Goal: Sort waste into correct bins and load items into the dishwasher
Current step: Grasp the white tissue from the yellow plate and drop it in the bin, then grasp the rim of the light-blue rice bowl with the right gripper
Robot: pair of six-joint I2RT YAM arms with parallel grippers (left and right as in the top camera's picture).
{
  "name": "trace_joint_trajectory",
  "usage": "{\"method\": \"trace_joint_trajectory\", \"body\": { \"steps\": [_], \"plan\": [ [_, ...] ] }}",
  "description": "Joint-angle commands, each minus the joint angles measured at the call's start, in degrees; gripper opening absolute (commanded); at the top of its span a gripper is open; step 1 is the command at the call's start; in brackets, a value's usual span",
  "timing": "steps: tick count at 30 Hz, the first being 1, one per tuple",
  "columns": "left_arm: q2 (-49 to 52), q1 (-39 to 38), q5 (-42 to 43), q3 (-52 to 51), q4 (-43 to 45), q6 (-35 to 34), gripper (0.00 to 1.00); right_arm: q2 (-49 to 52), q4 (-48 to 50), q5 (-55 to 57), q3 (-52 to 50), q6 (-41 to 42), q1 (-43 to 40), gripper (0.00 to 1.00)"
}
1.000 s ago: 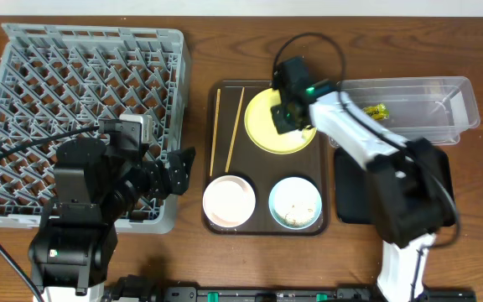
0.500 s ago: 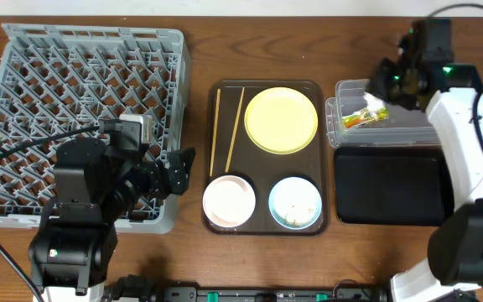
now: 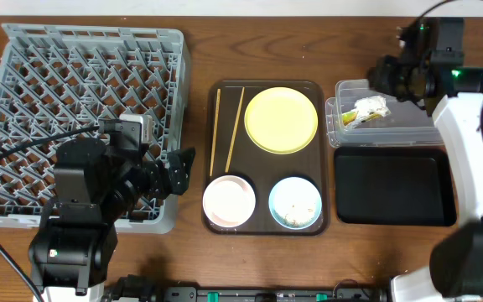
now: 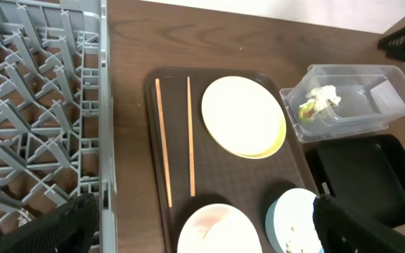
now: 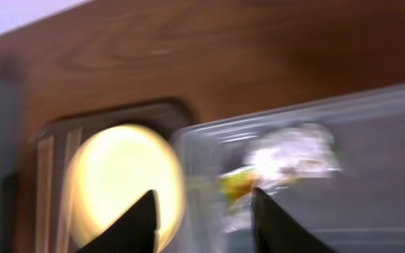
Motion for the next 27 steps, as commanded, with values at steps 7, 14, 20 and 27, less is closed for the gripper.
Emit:
{"method": "trace_joint_trajectory", "body": {
  "steps": [7,14,20,27],
  "plan": [
    [-0.1,0.1,0.8,1.2,0.0,-0.3,0.98,-4.5,-12.8,-7.9,0.0,-4.1,15.2,0.43],
    [-0.1,0.1,0.8,1.2,0.0,-0.3,0.98,-0.8,-21.9,-1.9,-3.5,3.5,30.1,0.41],
    [-0.1,0.1,0.8,1.2,0.0,-0.3,0.98,1.9,-19.6,2.8,-9.4,9.6,40.4,0.42],
    [-0.1,0.1,0.8,1.2,0.0,-0.3,0.98,3.8,-17.4,10.9,-14.0,16.1,45.4,0.41]
  ]
}}
